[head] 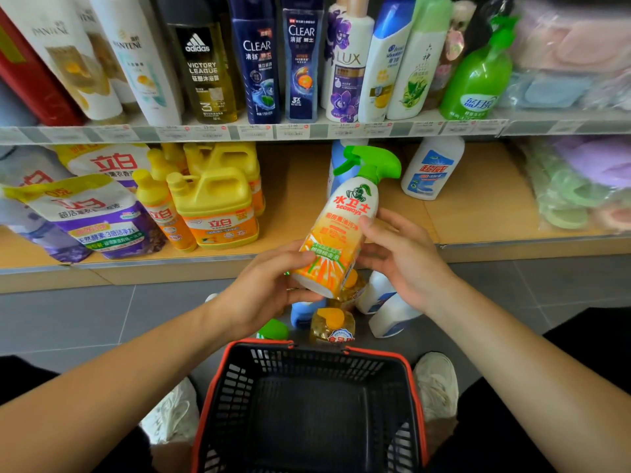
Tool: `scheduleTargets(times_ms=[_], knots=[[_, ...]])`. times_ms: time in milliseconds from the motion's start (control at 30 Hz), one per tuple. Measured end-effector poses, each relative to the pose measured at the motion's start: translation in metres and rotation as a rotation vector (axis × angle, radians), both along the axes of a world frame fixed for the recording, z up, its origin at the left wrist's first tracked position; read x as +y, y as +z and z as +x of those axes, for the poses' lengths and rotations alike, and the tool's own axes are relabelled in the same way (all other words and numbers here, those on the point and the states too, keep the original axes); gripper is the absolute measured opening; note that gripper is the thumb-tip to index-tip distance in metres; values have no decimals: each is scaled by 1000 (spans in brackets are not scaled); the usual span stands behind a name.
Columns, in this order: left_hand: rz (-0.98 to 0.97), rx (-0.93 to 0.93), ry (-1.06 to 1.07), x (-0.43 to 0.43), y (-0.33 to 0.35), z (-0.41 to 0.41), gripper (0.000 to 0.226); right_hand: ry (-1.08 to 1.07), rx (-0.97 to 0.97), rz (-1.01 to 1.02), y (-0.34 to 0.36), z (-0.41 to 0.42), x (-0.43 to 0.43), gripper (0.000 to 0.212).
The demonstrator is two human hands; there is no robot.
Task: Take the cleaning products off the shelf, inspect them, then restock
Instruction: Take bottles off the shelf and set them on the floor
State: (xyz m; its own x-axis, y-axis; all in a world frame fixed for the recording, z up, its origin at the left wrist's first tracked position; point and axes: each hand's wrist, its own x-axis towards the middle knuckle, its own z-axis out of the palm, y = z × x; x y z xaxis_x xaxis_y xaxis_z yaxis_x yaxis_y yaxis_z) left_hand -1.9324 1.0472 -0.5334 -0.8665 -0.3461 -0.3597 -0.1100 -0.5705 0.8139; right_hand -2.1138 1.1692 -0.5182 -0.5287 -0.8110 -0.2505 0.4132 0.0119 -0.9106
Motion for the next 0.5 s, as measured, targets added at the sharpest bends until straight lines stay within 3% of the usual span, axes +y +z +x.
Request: scheduleTargets(times_ms=[167, 267, 400, 500], knots=[[-115, -42, 76, 5, -1, 0, 58, -62, 7, 35, -5, 5, -1, 59], [-181, -34, 143, 5, -1, 0, 61, -32, 120, 100, -4, 6, 1, 42], [-468, -82, 247, -5, -3, 1, 74, -138, 662, 281, -9, 3, 6, 19], [-751, -100, 270, -12, -4, 3, 73, -153, 1134, 129, -9, 6, 7, 16]])
